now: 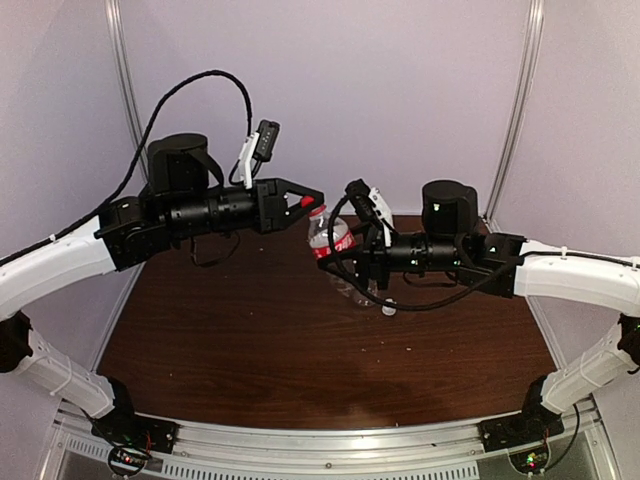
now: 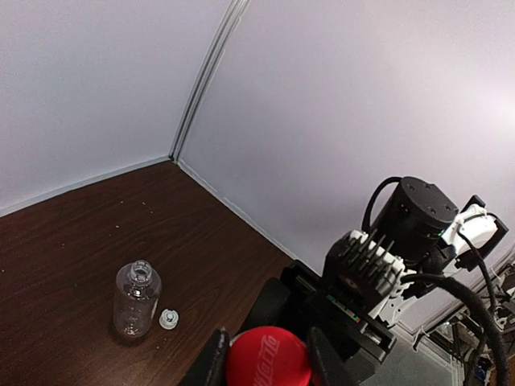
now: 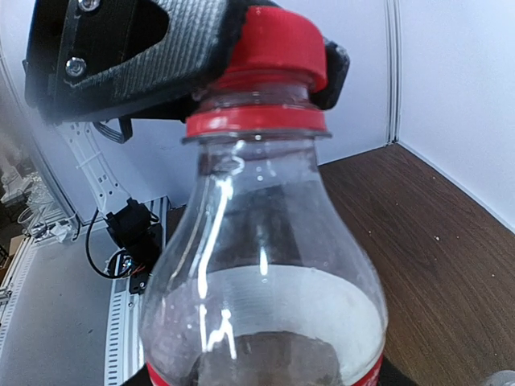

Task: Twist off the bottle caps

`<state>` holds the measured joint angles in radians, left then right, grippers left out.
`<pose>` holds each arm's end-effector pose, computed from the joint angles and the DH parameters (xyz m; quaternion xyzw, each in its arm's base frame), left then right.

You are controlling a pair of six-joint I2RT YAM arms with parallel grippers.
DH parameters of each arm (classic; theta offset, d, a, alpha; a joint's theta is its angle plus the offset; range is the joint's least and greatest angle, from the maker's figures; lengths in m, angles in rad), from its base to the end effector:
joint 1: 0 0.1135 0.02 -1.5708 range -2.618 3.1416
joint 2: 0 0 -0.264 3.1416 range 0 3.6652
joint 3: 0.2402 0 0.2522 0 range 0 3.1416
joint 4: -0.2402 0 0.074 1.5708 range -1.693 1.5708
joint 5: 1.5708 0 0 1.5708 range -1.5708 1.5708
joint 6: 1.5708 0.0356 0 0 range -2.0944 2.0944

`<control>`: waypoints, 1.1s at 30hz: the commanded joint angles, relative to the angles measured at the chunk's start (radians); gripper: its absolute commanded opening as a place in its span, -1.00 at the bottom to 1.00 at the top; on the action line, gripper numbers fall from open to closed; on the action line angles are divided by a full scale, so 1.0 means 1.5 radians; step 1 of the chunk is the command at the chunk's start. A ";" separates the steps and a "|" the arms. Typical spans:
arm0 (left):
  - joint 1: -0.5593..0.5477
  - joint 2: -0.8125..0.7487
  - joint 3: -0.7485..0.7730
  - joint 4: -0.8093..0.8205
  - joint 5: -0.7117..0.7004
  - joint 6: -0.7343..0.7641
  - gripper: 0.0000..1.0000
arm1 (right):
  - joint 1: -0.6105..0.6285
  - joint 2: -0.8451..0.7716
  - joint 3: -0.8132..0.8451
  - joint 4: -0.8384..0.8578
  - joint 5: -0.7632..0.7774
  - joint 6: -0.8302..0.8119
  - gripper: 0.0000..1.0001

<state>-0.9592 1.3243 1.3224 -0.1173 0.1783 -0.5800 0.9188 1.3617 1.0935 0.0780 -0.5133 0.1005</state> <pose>0.1722 -0.2565 0.4161 0.1984 0.7205 -0.5079 0.4285 0.1805 0.2653 0.3448 -0.4450 0.6199 0.4713 0.4422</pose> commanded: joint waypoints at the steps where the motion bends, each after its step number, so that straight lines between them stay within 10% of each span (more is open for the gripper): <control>1: 0.001 -0.011 0.016 0.017 -0.020 0.016 -0.35 | -0.009 -0.029 0.001 -0.005 0.041 0.016 -0.30; 11: 0.016 -0.027 0.008 0.046 0.066 0.064 0.49 | -0.009 -0.040 -0.016 0.027 -0.067 0.008 -0.29; 33: 0.056 -0.167 -0.141 -0.140 -0.091 0.168 0.53 | -0.030 -0.068 -0.077 0.016 -0.007 0.034 -0.30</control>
<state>-0.8825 1.0954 1.1603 -0.2722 0.1112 -0.3664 0.8841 1.2568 0.9985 0.0933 -0.5674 0.1352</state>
